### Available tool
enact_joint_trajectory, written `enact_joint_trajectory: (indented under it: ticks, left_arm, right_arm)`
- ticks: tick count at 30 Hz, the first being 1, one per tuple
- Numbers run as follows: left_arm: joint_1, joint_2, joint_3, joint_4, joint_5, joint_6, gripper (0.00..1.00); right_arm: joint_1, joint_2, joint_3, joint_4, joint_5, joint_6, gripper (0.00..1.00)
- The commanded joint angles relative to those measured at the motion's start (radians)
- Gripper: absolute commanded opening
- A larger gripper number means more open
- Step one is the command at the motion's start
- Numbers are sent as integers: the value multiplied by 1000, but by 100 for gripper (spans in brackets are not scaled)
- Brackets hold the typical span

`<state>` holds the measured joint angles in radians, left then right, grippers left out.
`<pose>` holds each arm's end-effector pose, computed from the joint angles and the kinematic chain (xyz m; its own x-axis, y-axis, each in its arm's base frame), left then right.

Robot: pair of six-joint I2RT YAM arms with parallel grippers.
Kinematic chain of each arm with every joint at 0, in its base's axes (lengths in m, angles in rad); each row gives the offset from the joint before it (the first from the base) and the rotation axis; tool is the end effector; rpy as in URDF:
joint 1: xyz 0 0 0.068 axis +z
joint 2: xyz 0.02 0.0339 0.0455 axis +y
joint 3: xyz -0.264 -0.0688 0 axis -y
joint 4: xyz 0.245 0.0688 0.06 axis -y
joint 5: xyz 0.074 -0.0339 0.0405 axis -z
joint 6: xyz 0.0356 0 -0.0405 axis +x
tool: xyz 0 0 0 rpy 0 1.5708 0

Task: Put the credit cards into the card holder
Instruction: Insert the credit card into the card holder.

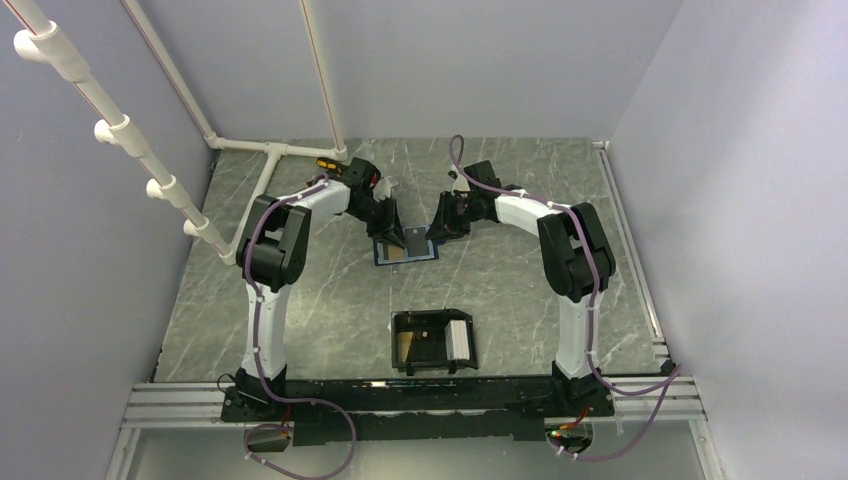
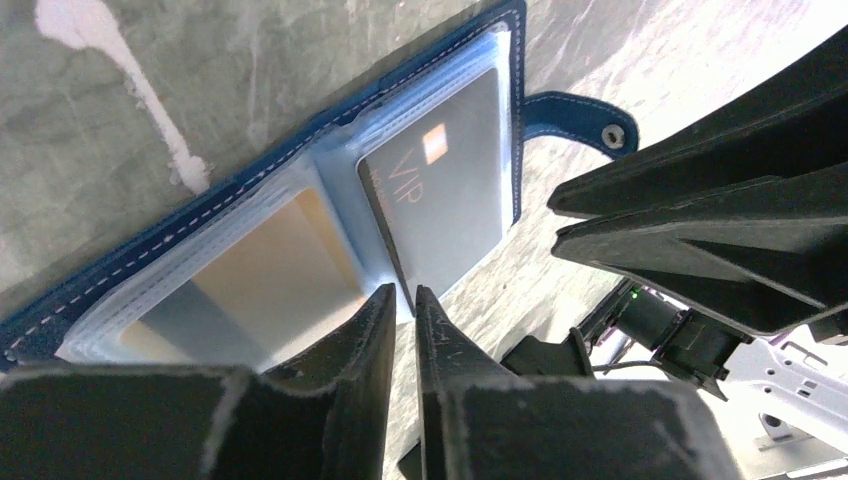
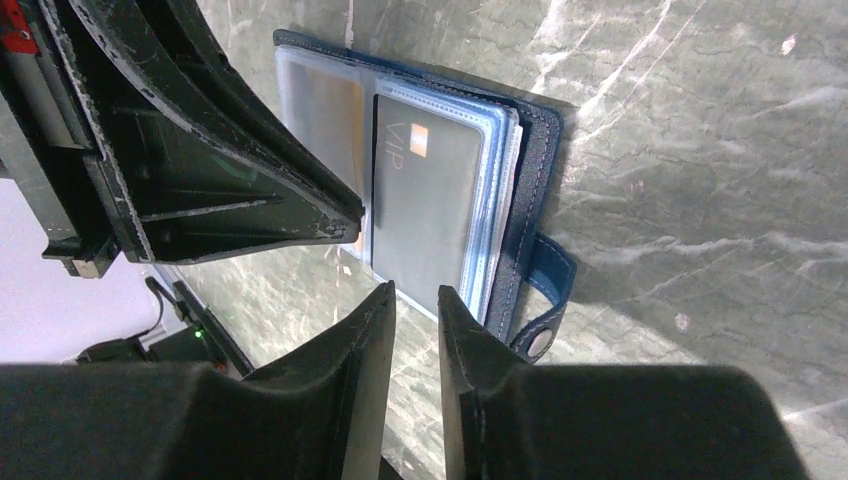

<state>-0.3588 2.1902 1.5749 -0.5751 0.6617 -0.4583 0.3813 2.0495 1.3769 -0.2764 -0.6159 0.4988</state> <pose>0.4098 -0.1770 0.1412 -0.9967 0.0010 -0.0806 0.0554 0.7349 -0.6759 0.3921 0.1793 0.1583 -0.9573 0.0369 -0.2869 -0.1801 0.7001 0.6910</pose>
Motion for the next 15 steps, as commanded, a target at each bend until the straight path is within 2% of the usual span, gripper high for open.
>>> enact_joint_trajectory:
  ticks: [1, 4, 15]
  left_arm:
    - [-3, -32, 40, 52, 59, -24, 16]
    - [-3, -9, 45, 61, 67, -31, 11]
    - [2, 30, 5, 91, 48, -39, 7]
  right_arm:
    - [3, -1, 0, 42, -25, 5, 24]
    - [4, 5, 6, 38, -26, 4, 24]
    - [4, 26, 11, 36, -30, 1, 26]
